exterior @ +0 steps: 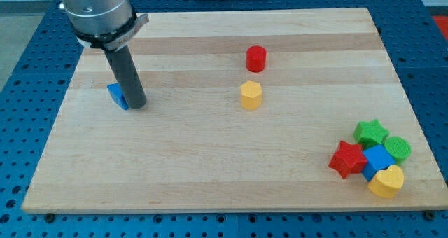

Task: Push the blue triangle slightly upwards

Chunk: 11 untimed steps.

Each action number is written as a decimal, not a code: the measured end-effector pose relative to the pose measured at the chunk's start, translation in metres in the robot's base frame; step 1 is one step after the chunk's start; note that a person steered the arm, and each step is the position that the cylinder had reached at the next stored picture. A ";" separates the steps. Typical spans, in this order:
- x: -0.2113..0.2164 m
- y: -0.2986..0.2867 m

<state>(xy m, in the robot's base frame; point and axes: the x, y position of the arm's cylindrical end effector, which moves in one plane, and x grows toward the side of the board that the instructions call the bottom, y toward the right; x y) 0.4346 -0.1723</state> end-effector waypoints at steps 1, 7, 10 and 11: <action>-0.016 -0.020; 0.037 -0.067; 0.005 -0.046; -0.003 -0.043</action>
